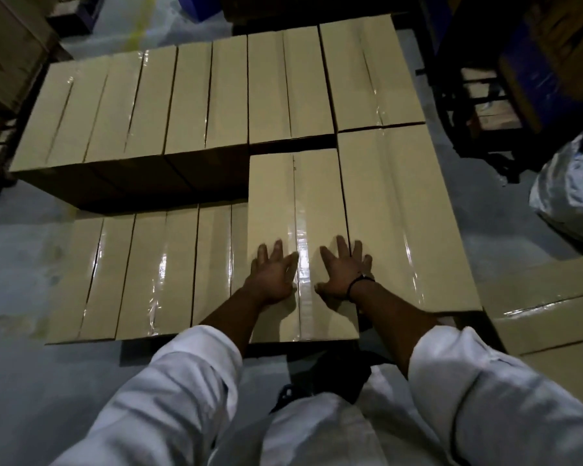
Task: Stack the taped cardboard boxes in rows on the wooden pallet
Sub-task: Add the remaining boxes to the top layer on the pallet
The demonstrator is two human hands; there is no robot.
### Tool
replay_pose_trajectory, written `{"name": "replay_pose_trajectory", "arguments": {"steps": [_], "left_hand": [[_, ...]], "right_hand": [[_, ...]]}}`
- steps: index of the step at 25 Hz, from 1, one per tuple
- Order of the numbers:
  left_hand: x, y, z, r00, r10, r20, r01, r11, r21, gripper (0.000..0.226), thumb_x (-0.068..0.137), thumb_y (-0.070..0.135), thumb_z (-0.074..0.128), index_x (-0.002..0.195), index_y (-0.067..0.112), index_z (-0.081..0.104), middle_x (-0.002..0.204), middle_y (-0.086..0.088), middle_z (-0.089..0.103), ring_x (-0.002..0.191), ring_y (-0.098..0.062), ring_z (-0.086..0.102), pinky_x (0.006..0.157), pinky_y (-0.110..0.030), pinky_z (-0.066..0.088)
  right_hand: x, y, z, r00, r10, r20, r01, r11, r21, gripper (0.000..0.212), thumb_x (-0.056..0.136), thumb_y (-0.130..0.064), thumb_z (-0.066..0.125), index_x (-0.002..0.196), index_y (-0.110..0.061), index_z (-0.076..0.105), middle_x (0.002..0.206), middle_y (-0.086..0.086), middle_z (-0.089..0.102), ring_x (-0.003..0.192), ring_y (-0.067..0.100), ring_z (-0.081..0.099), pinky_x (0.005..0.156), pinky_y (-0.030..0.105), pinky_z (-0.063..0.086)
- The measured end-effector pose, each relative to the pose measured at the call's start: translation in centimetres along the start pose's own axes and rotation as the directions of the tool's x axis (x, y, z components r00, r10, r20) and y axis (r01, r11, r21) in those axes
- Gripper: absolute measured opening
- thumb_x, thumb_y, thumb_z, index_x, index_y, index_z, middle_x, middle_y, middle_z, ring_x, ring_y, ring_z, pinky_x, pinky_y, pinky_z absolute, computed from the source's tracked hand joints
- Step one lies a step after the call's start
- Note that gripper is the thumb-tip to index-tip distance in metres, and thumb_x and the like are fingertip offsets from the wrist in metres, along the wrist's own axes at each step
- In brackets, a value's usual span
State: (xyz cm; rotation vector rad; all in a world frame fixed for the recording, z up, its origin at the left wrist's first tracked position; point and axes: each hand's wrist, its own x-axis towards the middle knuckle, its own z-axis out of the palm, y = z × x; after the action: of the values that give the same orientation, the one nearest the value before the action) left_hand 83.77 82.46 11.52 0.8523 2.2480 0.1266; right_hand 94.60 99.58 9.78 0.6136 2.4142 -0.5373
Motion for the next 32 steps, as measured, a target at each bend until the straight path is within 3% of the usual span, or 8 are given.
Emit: {"name": "replay_pose_trajectory", "arguments": {"steps": [6,10,13,22,28,32], "left_hand": [[-3.7,-1.5,3.7,0.999,0.032,0.000,-0.032,0.991,0.131,0.101,0.090,0.050,0.071,0.162,0.042,0.001,0.169,-0.003,-0.026,0.152,-0.047,-0.018,0.122,-0.066,0.002],[-5.8,-2.6,4.8,0.991,0.069,0.115,-0.092,0.973,0.211,0.128,0.074,0.062,0.082,0.161,0.042,-0.009,0.165,0.000,-0.035,0.149,-0.048,-0.027,0.117,-0.073,0.004],[-6.1,-3.3,5.6,0.987,0.095,0.127,-0.125,0.960,0.252,0.140,0.066,0.059,0.088,0.159,0.043,-0.015,0.163,0.002,-0.038,0.147,-0.049,-0.031,0.116,-0.076,0.007],[-4.5,-4.3,5.1,0.986,0.140,0.088,-0.157,0.959,0.236,0.134,0.068,0.057,0.088,0.161,0.044,-0.007,0.167,0.004,-0.029,0.149,-0.048,-0.027,0.117,-0.074,0.009],[-2.7,-4.6,3.6,0.982,0.162,0.097,-0.183,0.946,0.269,0.132,0.068,0.060,0.087,0.162,0.042,-0.004,0.168,0.003,-0.026,0.149,-0.051,-0.024,0.115,-0.077,0.013],[-2.3,-4.6,3.4,0.981,0.169,0.100,-0.191,0.943,0.274,0.132,0.069,0.060,0.087,0.162,0.041,-0.004,0.168,0.003,-0.026,0.149,-0.051,-0.024,0.115,-0.076,0.013]], "right_hand": [[-4.5,0.6,4.3,1.000,0.017,-0.014,-0.018,0.998,-0.060,0.125,0.076,-0.073,0.071,0.163,-0.032,-0.009,0.166,0.013,-0.028,0.148,0.054,-0.023,0.121,0.066,-0.003],[-6.5,0.3,6.4,1.000,-0.008,0.025,0.011,0.995,-0.101,0.143,0.064,-0.078,0.078,0.160,-0.033,-0.019,0.161,0.014,-0.038,0.144,0.055,-0.031,0.118,0.067,-0.010],[-6.9,0.3,7.2,1.000,-0.024,0.009,0.025,0.990,-0.139,0.146,0.063,-0.073,0.082,0.159,-0.034,-0.020,0.161,0.015,-0.038,0.144,0.054,-0.032,0.119,0.066,-0.010],[-5.9,0.0,6.3,0.999,0.022,-0.037,-0.025,0.996,-0.084,0.136,0.068,-0.056,0.089,0.162,-0.032,-0.007,0.166,0.027,-0.016,0.152,0.052,-0.012,0.123,0.064,0.008],[-5.5,-0.2,5.5,0.994,0.035,-0.102,-0.045,0.994,-0.102,0.117,0.073,-0.049,0.088,0.160,-0.027,0.014,0.160,0.028,0.017,0.146,0.050,0.021,0.114,0.062,0.036],[-5.8,0.0,5.4,0.992,0.023,-0.120,-0.039,0.991,-0.131,0.109,0.076,-0.047,0.087,0.159,-0.024,0.019,0.154,0.027,0.028,0.140,0.047,0.031,0.109,0.059,0.043]]}}
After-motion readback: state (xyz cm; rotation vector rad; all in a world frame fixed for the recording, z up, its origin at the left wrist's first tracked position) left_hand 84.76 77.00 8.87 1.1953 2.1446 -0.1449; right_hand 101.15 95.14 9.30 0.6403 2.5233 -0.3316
